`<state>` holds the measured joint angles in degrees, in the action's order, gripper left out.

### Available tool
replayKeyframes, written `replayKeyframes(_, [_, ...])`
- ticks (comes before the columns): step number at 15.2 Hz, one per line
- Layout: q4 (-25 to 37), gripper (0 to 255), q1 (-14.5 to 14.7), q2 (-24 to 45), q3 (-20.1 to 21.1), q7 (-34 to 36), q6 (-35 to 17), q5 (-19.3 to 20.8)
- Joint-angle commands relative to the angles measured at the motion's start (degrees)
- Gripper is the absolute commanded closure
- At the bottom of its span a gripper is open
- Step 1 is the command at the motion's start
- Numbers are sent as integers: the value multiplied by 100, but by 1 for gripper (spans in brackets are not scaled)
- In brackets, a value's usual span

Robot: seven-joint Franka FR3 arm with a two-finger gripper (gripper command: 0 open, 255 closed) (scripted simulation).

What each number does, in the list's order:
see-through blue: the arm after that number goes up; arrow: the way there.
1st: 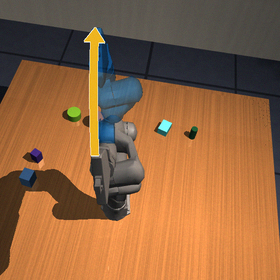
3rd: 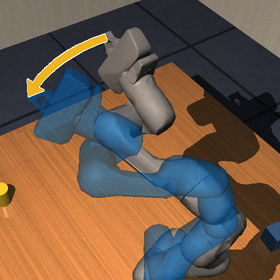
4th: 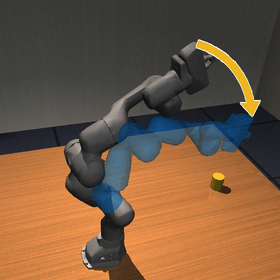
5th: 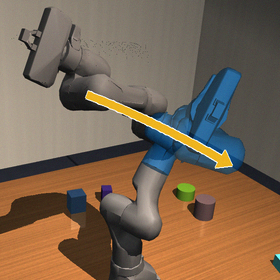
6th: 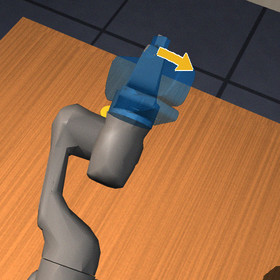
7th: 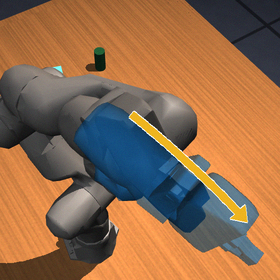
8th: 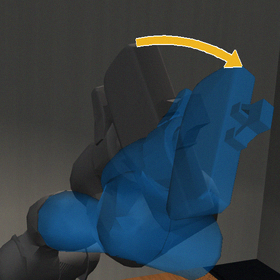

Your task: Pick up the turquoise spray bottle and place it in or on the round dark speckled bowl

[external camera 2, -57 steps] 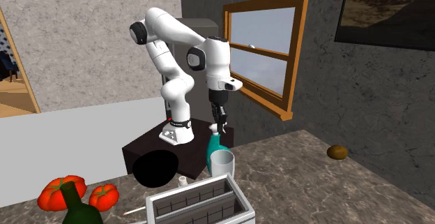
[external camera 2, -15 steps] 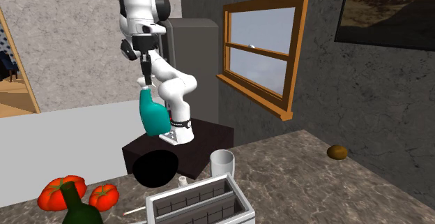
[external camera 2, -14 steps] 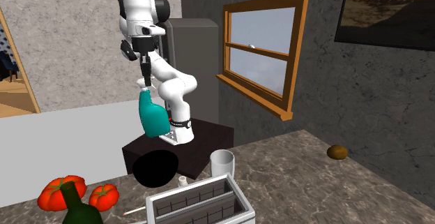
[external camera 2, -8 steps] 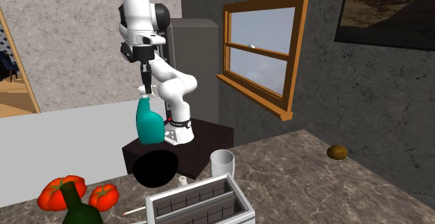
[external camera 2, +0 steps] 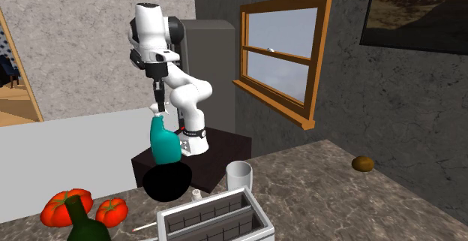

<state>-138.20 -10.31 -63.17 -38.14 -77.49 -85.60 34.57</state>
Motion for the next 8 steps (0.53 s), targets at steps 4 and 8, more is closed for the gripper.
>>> replayKeyframes(4, [-397, 255, -90, -135, -178, 39, -271, 180])
replayKeyframes(8, [-691, 255, -156, -210, -345, 69, -497, 339])
